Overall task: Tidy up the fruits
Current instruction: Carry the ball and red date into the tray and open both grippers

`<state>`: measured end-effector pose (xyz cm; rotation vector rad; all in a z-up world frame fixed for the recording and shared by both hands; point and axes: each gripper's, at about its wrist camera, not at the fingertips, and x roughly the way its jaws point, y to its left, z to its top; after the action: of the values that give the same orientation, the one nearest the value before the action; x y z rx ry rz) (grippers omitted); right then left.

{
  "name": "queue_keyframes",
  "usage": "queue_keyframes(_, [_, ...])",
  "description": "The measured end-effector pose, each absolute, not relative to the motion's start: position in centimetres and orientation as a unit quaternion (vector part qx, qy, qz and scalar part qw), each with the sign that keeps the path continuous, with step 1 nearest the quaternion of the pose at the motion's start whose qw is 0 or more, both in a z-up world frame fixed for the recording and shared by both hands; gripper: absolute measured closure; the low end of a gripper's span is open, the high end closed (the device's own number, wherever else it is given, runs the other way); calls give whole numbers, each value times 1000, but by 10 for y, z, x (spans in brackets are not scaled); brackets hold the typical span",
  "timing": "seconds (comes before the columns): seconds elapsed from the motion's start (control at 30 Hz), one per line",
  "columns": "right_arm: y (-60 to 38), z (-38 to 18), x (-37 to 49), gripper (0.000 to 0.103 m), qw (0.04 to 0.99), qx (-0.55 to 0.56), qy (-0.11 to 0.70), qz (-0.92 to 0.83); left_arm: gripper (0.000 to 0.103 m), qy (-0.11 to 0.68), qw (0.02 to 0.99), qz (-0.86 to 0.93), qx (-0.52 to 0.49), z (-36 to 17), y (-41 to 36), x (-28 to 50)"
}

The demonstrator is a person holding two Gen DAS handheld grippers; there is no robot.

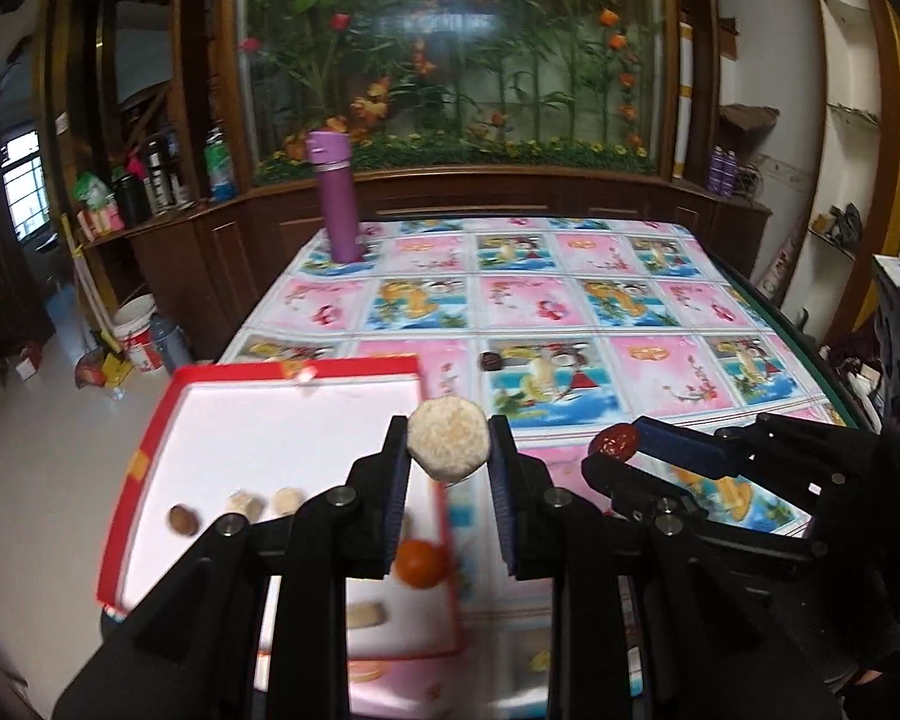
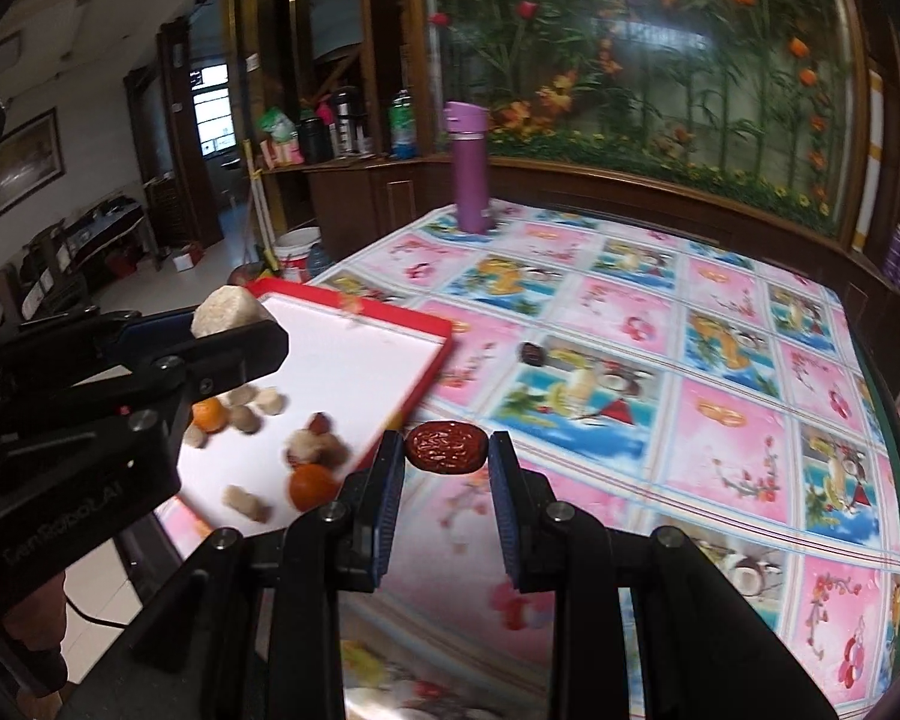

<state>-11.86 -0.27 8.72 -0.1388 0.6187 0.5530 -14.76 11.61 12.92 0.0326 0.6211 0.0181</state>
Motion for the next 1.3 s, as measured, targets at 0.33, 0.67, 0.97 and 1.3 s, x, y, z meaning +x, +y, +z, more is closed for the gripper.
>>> queue_keyframes(0.33, [51, 78, -129, 76, 894, -96, 310, 309, 76, 318, 945, 76, -16, 108, 185, -163])
queue_keyframes(0.67, [88, 55, -106, 76, 880, -90, 352, 307, 76, 340, 929, 132, -58, 84, 248, -162])
queue_keyframes(0.97, [102, 38, -76, 76, 877, -74, 374, 294, 76, 367, 922, 110, -55, 64, 241, -148])
queue_keyframes(1.3, [128, 21, -36, 76, 862, -86, 405, 294, 76, 405, 910, 76, -42, 41, 221, -127])
